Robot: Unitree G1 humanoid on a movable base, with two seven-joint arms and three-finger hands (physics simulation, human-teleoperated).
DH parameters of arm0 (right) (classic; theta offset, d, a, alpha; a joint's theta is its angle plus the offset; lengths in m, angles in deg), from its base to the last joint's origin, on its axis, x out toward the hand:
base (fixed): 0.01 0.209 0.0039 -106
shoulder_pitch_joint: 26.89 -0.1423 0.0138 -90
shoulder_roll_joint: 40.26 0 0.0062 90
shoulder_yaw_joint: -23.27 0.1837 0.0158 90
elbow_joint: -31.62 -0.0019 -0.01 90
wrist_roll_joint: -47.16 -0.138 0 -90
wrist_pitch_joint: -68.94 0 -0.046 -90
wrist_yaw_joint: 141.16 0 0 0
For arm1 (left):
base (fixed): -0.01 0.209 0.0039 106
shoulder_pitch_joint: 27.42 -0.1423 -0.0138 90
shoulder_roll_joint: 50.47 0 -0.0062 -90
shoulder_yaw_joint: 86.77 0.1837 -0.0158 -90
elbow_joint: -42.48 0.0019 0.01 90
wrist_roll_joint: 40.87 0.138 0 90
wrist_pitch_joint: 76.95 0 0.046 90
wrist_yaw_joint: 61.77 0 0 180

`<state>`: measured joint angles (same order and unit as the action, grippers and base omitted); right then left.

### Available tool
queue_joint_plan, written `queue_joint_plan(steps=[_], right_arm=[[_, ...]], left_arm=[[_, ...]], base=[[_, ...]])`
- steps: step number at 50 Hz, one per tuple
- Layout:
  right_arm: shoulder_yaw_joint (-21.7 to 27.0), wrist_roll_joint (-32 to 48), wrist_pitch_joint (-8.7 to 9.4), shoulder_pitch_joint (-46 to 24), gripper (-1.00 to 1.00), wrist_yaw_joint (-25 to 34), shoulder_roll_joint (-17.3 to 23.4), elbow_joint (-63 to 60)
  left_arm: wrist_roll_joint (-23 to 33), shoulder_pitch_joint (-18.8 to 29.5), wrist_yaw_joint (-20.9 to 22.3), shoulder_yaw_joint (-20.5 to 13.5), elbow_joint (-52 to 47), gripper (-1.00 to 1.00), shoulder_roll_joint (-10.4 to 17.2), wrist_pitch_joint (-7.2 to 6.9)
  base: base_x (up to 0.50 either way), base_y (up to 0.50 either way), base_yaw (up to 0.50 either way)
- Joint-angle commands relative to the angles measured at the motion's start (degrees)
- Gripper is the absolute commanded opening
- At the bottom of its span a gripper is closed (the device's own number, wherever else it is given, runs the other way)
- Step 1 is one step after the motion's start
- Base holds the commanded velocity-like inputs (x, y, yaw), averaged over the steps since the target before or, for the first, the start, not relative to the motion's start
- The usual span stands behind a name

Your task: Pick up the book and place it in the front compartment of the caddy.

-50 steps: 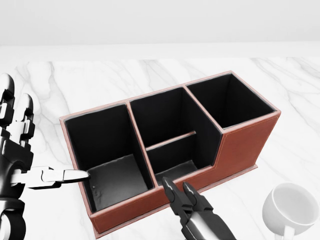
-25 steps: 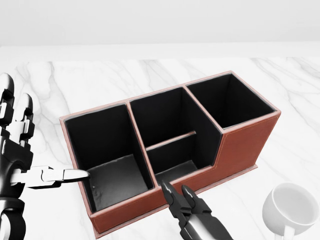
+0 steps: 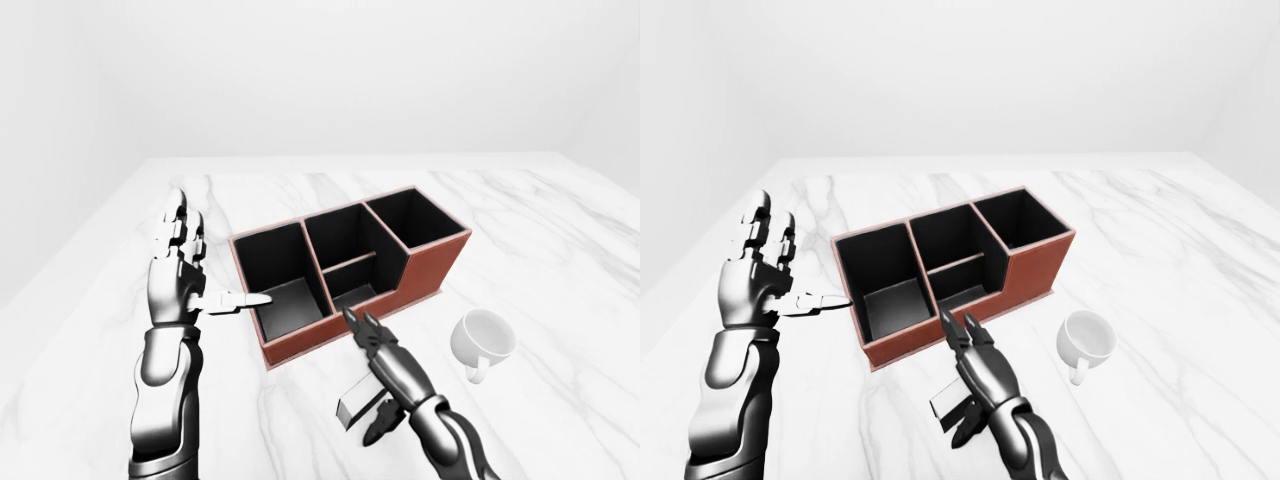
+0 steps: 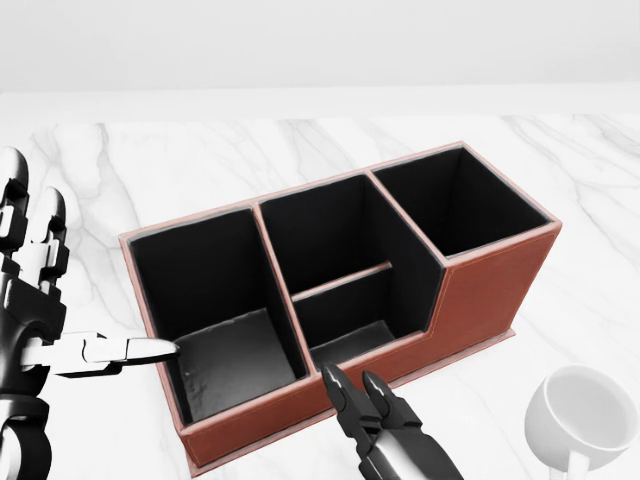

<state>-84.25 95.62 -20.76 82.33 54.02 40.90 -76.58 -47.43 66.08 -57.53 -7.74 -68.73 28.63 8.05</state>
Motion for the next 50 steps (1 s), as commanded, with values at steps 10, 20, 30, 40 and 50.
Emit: queue_joint_plan(steps=[10,20,30,40,50], right_arm=[[-0.66,0.63,0.39,0.33,1.0,-0.23,0.1,0.95],[-0.67,0.52,0.24,0.29,1.0,-0.4,0.16,1.4],[-0.6,0.69,-0.23,0.16,1.0,-0.69,0.17,2.33],[-0.7,0.84,-0.31,0.21,1.0,-1.04,0.14,2.91],[-0.55,1.31,-0.85,-0.19,1.0,-1.84,0.12,4.62]], left_arm=[[0.06,0.02,-0.06,0.06,0.08,1.0,0.0,0.0],[0.11,-0.11,-0.07,0.11,-0.21,1.0,-0.04,0.0],[0.16,-0.1,-0.07,0.12,-0.26,1.0,-0.07,0.0],[0.06,-0.03,-0.04,-0.03,-0.21,1.0,-0.01,0.0],[0.05,-0.08,-0.11,-0.07,-0.58,1.0,0.01,0.0]], base=[[0.0,0.0,0.0],[0.0,0.0,0.0],[0.0,0.0,0.0],[0.0,0.0,0.0],[0.0,0.0,0.0]])
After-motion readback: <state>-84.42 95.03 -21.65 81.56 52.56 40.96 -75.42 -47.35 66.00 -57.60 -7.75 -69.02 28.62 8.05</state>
